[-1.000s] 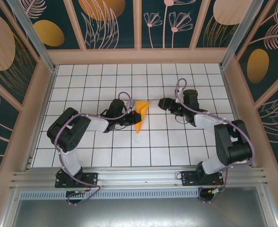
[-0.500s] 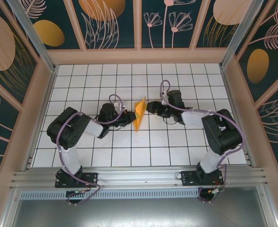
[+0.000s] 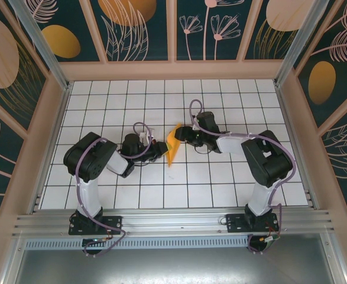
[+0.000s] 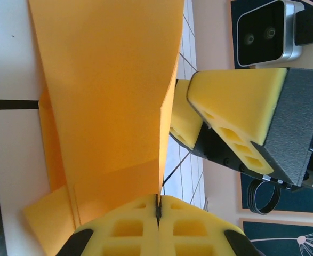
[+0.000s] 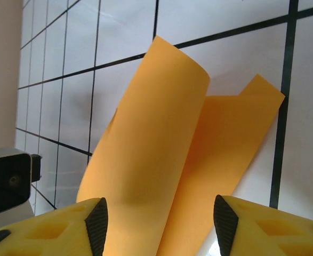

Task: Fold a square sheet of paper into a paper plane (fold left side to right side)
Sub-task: Fold the wing for the fifth time at the center of the table.

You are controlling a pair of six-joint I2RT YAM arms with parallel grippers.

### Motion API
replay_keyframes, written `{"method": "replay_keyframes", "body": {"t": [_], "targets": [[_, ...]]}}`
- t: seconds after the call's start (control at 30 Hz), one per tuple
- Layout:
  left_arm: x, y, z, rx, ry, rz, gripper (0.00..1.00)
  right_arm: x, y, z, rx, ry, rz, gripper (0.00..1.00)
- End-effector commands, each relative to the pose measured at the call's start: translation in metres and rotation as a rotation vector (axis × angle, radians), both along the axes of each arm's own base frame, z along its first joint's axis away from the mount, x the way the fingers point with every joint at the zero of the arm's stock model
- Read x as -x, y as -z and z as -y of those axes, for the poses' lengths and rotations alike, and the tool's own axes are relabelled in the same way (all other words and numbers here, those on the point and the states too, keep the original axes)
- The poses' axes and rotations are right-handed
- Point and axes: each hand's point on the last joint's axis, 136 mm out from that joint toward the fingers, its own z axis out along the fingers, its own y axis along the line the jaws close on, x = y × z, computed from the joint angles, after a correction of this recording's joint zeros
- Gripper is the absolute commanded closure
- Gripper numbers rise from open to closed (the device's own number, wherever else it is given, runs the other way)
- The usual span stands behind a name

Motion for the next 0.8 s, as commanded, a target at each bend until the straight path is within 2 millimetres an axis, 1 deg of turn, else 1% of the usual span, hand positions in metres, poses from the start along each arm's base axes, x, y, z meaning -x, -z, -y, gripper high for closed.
{"method": "replay_keyframes", "body": {"t": [0.0, 0.33, 0.5, 0.6, 0.77], "targets": [[0.000, 0.001, -0.002, 0.022, -0.005, -0.004, 0.98, -0.007, 0.003, -0.004, 0.025, 0.023, -0.017, 0.45], [0.001, 0.013, -0.004, 0.005, -0.016, -0.044, 0.96, -0.010, 0.020, -0.003, 0.070, 0.036, -0.081, 0.47], [0.000, 0.019, -0.004, -0.006, -0.021, -0.065, 0.95, -0.008, 0.032, 0.000, 0.102, 0.043, -0.122, 0.48], [0.000, 0.021, -0.005, -0.013, -0.023, -0.069, 0.95, -0.008, 0.027, 0.001, 0.100, 0.041, -0.096, 0.48], [-0.001, 0.027, -0.006, -0.027, -0.024, -0.074, 0.95, -0.008, 0.008, 0.005, 0.098, 0.023, -0.012, 0.47]]}}
